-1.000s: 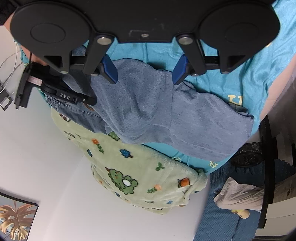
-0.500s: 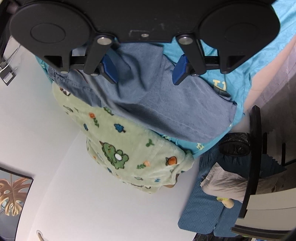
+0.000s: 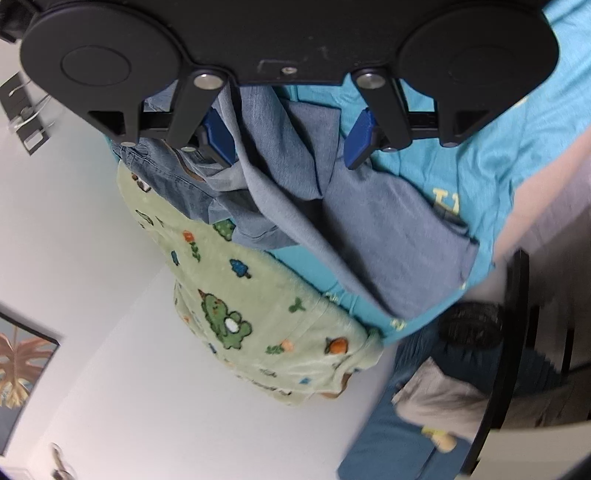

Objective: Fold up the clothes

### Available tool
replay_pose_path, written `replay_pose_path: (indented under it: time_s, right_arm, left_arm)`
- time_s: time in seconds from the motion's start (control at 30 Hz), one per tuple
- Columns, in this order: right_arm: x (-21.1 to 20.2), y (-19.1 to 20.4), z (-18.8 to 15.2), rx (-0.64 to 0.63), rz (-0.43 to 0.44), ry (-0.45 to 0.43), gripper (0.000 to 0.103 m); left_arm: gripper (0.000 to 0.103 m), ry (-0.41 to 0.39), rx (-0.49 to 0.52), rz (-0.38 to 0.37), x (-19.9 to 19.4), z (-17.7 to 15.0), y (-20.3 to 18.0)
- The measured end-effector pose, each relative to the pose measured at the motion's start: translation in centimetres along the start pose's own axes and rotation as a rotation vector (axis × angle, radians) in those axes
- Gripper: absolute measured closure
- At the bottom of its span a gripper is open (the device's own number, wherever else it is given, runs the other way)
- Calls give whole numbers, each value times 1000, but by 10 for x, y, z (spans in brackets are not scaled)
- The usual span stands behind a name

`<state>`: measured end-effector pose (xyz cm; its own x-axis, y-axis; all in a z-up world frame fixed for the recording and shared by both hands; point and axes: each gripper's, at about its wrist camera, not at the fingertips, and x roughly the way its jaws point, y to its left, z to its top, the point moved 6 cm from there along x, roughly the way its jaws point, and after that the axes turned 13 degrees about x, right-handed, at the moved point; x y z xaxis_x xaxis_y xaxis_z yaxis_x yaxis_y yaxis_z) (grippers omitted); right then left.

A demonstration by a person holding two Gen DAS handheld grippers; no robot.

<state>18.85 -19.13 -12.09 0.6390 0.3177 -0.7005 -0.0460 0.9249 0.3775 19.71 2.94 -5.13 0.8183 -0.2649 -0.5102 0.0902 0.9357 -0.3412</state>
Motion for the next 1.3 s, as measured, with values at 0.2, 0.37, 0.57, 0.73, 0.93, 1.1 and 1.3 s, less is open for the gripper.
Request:
replay_pose_path:
  time_s: [0.2,0.37,0.57,0.73,0.93,1.1,1.3]
  right_arm:
    - [-24,-30,29,248,36,-176,58]
    - [-9,-59,38,413,5,-168,58]
    - [8,-67,47,480,29,-156,58]
    - [20,-74,50,525,46,-143,58]
    - [36,-75,52,522,42,-127,58]
    - [38,-76,52,518,36,-123,58]
    - [33,-73,53,489,26,-134,58]
  left_arm:
    - [41,27,-105,-22,17,7,10]
    - [41,41,-205,-22,57,38,25]
    - [41,58,-276,27,126,70,59]
    - [44,60,-321,77,176,87,91]
    - [69,44,-348,121,205,101,118]
    - [101,26,-322,133,195,120,114]
    - [102,-19,-159,153,130,151,80]
